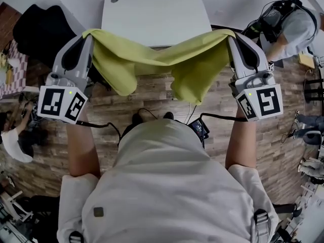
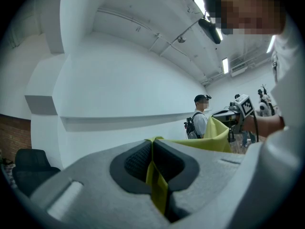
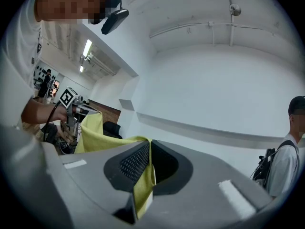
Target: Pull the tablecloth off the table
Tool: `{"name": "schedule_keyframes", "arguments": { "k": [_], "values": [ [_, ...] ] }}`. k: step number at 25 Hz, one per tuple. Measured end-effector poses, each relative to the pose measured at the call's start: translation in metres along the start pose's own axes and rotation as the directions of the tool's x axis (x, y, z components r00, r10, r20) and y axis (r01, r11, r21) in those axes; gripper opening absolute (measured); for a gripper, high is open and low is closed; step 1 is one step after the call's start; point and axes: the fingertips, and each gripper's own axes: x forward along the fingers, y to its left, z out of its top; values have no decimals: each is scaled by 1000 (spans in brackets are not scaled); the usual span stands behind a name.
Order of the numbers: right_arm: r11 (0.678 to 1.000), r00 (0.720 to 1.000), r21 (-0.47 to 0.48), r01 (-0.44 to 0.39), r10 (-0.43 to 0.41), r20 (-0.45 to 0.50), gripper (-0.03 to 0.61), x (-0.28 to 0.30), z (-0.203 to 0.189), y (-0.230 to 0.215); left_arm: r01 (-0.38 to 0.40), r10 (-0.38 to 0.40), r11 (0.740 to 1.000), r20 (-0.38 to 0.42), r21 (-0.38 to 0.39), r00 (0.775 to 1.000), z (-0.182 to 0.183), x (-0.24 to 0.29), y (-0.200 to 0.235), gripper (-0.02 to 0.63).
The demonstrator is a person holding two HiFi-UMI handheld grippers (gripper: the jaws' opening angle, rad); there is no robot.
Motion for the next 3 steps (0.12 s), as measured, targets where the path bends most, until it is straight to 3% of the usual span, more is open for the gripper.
{"name": "schedule_keyframes", "arguments": {
  "k": [3],
  "values": [
    [1000, 1000, 6, -7, 7, 1, 23, -6, -9, -16, -7, 7, 1000, -6, 0, 1000, -3, 11, -14, 14]
  ]
}}
